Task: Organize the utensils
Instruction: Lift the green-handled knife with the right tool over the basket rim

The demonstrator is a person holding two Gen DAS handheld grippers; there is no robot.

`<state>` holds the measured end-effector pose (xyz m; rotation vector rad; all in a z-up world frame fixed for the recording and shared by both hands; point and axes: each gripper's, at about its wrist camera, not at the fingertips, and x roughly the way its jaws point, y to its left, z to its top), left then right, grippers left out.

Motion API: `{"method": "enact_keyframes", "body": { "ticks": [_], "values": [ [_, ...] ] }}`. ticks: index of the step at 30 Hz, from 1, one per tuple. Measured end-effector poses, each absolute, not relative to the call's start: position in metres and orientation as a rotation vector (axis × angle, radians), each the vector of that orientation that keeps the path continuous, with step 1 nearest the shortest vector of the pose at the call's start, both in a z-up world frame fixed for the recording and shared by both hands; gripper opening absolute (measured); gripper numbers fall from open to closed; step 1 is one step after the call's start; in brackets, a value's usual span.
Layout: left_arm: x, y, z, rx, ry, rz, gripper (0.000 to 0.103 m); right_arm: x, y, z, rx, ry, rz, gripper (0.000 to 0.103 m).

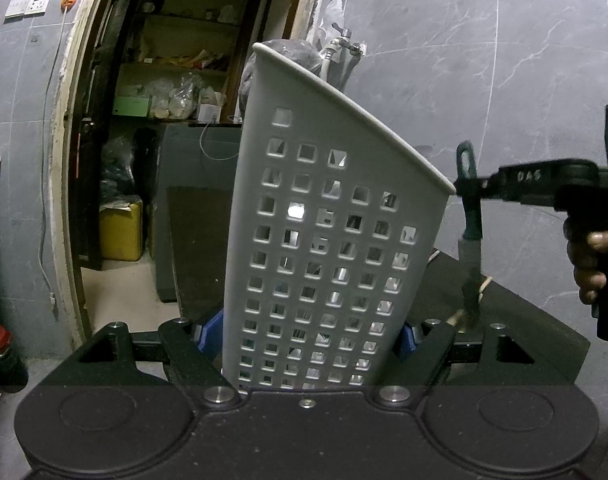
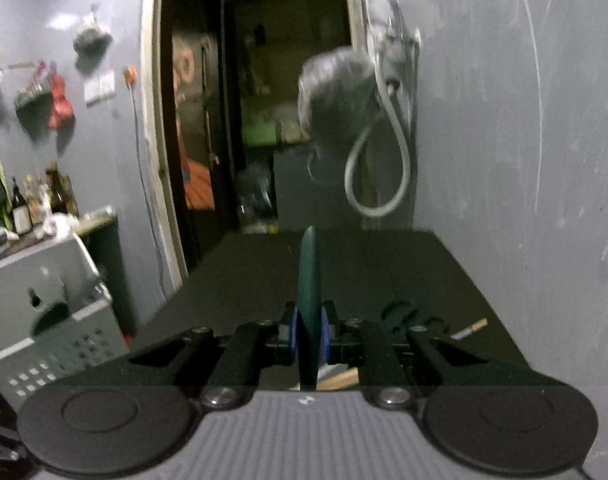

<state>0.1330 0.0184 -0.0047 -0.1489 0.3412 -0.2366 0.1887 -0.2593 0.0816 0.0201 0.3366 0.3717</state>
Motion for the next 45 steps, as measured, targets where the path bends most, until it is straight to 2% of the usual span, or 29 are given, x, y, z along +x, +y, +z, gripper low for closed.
{"method": "enact_keyframes", "body": {
  "ticks": [16, 32, 45],
  "values": [
    [0.135, 0.018, -0.007, -0.149, 0.345, -0.234, 0.080, 0.181, -0.265, 0.082, 0.134, 0.210, 0.405, 0.013],
    [0.137, 0.017, -0.007, -0.148, 0.350, -0.231, 0.079, 0.124, -0.230, 0.173, 0.242, -0.175, 0.723, 0.013],
    [0.136, 0.017, -0.007, -0.148, 0.350, -0.232, 0.079, 0.132, -0.189, 0.128, 0.231, -0.074, 0.812, 0.013]
  ]
}}
